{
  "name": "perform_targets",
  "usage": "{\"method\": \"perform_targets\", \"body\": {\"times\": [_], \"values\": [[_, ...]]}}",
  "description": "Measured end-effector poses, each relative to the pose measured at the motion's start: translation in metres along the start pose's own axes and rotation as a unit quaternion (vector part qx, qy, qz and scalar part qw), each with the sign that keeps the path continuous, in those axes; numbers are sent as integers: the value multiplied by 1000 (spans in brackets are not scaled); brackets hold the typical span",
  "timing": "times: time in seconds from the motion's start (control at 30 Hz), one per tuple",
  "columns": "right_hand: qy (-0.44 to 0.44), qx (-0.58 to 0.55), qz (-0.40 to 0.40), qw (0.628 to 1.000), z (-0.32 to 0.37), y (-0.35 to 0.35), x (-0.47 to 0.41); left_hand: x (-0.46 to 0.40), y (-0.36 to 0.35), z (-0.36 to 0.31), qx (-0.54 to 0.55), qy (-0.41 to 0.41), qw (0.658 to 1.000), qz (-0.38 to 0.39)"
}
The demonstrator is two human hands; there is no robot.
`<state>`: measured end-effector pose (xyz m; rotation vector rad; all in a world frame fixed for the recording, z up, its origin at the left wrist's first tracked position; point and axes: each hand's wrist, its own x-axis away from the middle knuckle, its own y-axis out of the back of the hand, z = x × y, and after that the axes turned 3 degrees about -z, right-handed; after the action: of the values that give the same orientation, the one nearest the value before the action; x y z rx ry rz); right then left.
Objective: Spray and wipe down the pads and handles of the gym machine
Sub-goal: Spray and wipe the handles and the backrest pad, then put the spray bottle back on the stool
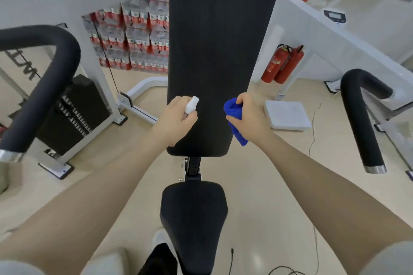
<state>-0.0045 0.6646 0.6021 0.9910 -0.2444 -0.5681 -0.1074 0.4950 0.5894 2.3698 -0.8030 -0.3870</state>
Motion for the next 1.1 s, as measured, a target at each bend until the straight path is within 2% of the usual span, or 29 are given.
{"method": "perform_targets", "body": {"times": [0.1,0.27,0.37,0.5,0.6,0.7,0.9,1.1], "values": [[2,-43,37,998,-10,-12,33,41,-16,11,20,54,998,-9],[58,34,116,991,-18,-38,85,117,-31,28,29,136,990,-5],[53,11,134,989,-13,-53,111,157,-26,45,34,157,987,6],[69,-17,166,984,10,-78,144,202,-8,77,47,180,982,-18],[55,-56,156,985,26,-101,171,236,4,102,79,220,972,-33],[17,-101,142,985,41,-135,200,278,13,141,116,264,957,-28],[-22,-143,151,978,66,-244,265,361,3,256,132,295,946,36],[13,-136,222,966,66,-377,299,412,-50,377,135,367,918,61]]}}
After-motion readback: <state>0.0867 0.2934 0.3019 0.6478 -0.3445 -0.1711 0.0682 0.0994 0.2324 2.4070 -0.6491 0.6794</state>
